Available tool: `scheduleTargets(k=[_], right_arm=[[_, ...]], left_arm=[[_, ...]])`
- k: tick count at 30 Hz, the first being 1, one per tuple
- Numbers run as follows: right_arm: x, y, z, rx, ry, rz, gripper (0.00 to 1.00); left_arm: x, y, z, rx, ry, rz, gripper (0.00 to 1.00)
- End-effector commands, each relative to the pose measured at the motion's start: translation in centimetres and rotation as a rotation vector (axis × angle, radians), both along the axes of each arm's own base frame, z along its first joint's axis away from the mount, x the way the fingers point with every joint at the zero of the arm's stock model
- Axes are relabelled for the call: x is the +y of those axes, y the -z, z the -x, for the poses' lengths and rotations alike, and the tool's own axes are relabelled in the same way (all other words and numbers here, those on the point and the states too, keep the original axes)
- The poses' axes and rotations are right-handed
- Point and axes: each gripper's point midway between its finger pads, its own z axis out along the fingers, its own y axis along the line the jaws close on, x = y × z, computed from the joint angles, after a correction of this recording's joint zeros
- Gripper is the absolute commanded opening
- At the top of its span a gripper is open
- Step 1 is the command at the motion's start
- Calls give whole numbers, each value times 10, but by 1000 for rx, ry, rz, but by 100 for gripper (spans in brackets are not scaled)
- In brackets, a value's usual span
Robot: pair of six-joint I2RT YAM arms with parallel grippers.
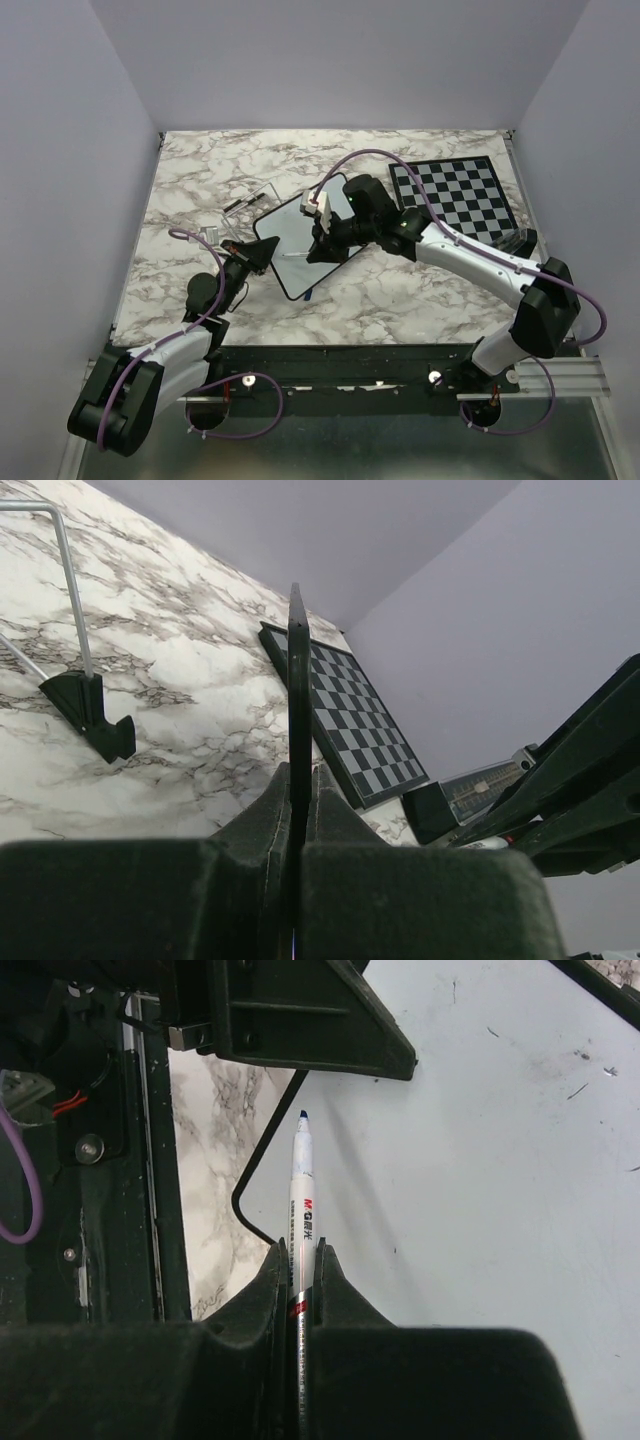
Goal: Write a sentence on the whiteboard
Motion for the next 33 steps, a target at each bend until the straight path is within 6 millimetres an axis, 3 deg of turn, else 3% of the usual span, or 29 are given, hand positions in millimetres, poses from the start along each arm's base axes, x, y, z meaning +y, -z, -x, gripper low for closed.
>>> scheduleTargets(k=[1,10,17,33], right_arm=[[6,0,-5,11,32,6,1],[12,9,-9,19,62,34,1],[13,10,-26,12,161,46,1],[19,15,-28,39,170,47,0]], left_arm=[[9,-8,12,-58,-27,72,0],[10,-7,12,-49,-31,84,0],[9,-7,13,-51,-27,83,0],[5,-8,14,-62,0,79,0]])
